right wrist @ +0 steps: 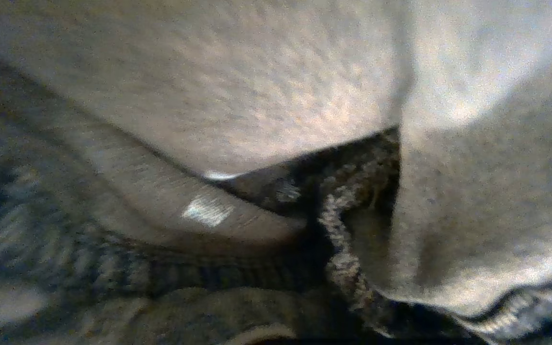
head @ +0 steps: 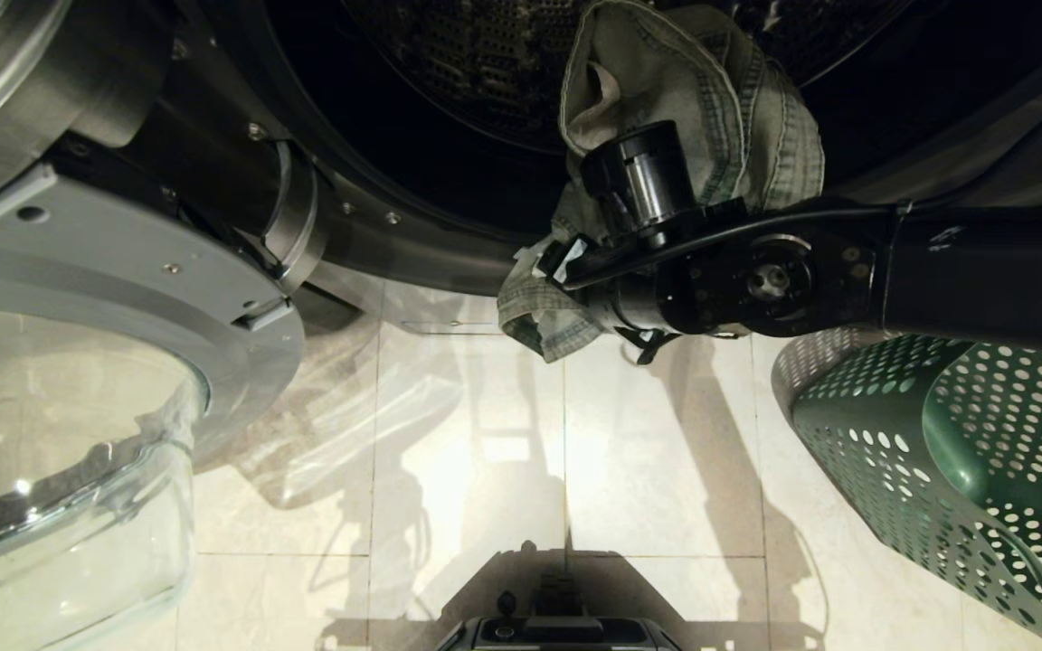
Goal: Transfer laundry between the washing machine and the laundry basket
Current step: Pick a cloth and place it into the basket
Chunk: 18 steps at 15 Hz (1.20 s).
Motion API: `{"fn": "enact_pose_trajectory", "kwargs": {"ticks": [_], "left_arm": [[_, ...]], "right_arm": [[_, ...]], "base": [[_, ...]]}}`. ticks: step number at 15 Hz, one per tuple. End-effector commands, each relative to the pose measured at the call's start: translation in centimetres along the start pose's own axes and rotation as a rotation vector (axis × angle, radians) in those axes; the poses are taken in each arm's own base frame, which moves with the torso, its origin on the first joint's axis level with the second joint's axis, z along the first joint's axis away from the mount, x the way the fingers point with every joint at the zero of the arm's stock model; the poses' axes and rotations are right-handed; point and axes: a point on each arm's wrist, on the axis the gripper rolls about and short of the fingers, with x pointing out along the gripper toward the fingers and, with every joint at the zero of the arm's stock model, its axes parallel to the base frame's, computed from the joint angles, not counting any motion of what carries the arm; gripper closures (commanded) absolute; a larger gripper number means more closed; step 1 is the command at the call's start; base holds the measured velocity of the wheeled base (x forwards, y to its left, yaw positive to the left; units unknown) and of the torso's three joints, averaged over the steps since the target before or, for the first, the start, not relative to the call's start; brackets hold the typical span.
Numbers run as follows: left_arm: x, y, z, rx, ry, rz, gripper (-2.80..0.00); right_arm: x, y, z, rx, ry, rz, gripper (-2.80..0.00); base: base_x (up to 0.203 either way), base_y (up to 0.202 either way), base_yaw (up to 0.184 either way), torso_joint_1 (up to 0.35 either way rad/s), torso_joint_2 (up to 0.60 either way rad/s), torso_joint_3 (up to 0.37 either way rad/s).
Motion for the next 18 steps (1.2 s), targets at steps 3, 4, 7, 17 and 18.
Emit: {"fn": "enact_pose_trajectory", "kwargs": {"ticks": [3,4,7,17,18], "left_arm": [[0.0,0.0,0.0,0.000,-0.001,0.001,0.00],[0.0,0.0,0.0,0.000,-0.001,0.001,0.00],[0.0,0.0,0.0,0.000,-0.001,0.001,0.00],[0.0,0.0,0.0,0.000,-0.001,0.001,0.00],[0.0,0.0,0.0,0.000,-0.001,0.001,0.00]], "right_arm": [[-2.1,0.4,1.4,-0.008,0.001,0.047,-2.80],[-2.3,0.5,1.5,-0.012,0.001,0.049,-2.80],[-2.6,0.0,0.9,-0.025,0.023,0.033,-2.80],[-3.1,0.3,-0.5,-0.047,0.123,0.084,-2.80],[-3.1,0.4,-0.7,-0.049,0.125,0.084,-2.80]], "base": [[0.000,0.000,0.000,0.000,0.00,0.000],[0.000,0.000,0.000,0.000,0.00,0.000],[0.000,0.000,0.000,0.000,0.00,0.000],[0.000,0.000,0.000,0.000,0.00,0.000],[0.000,0.000,0.000,0.000,0.00,0.000]]}}
